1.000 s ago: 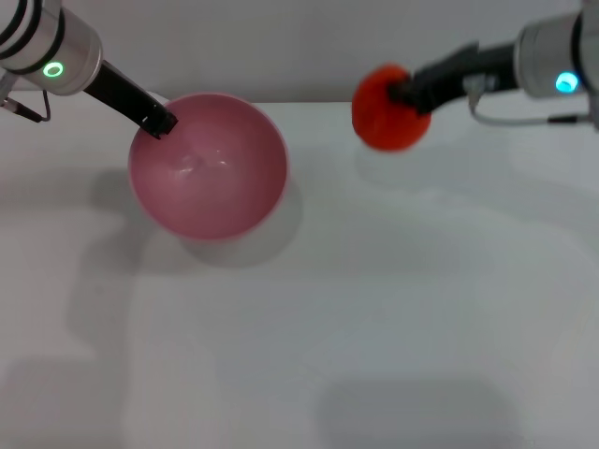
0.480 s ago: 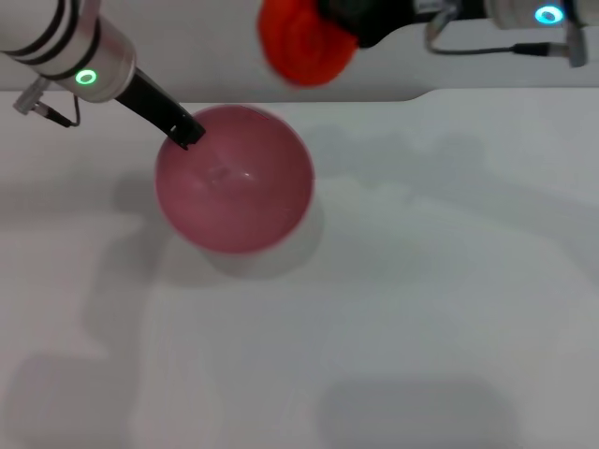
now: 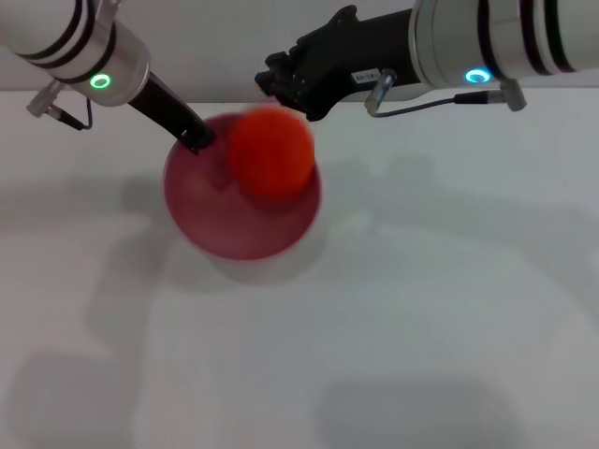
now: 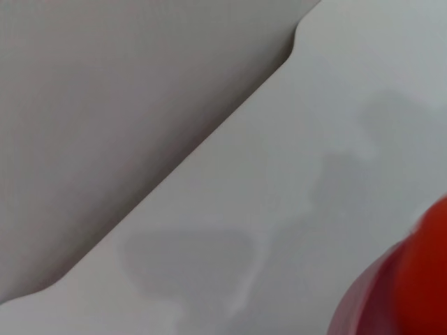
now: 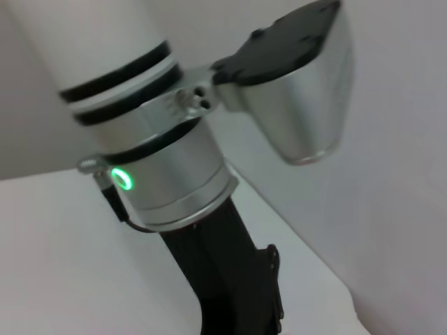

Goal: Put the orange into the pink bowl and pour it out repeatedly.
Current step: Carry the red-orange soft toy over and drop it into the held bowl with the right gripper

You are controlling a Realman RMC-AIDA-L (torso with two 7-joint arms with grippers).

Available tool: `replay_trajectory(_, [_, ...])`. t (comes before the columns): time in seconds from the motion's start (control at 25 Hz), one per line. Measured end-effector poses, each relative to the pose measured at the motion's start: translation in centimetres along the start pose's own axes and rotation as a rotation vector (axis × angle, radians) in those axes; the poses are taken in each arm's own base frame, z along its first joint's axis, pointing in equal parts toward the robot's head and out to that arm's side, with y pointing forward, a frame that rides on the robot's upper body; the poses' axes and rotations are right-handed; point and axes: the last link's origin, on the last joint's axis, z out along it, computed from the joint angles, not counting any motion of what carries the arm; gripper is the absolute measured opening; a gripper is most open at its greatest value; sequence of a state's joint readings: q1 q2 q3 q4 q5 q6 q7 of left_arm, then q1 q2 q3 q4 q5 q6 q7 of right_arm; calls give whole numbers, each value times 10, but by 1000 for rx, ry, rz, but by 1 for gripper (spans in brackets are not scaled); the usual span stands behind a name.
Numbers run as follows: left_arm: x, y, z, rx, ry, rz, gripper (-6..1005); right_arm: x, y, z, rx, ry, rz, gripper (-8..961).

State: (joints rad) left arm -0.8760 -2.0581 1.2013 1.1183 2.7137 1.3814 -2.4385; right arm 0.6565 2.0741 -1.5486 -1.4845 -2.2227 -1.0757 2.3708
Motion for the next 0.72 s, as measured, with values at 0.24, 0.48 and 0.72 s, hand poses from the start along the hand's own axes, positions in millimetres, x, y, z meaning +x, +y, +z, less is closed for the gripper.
replay_trajectory(0.24, [0,3,2,-8,-4,8,44,5,-3,0,17,-7,15,259])
replay_trajectory(0.48, [0,5,4,-2,2,18,44,15,-16,-11,112,-82,82,496])
replay_trajectory(0.72, [7,19,13,-15,18,77,44,42,-44,-38,264,-319,267,504])
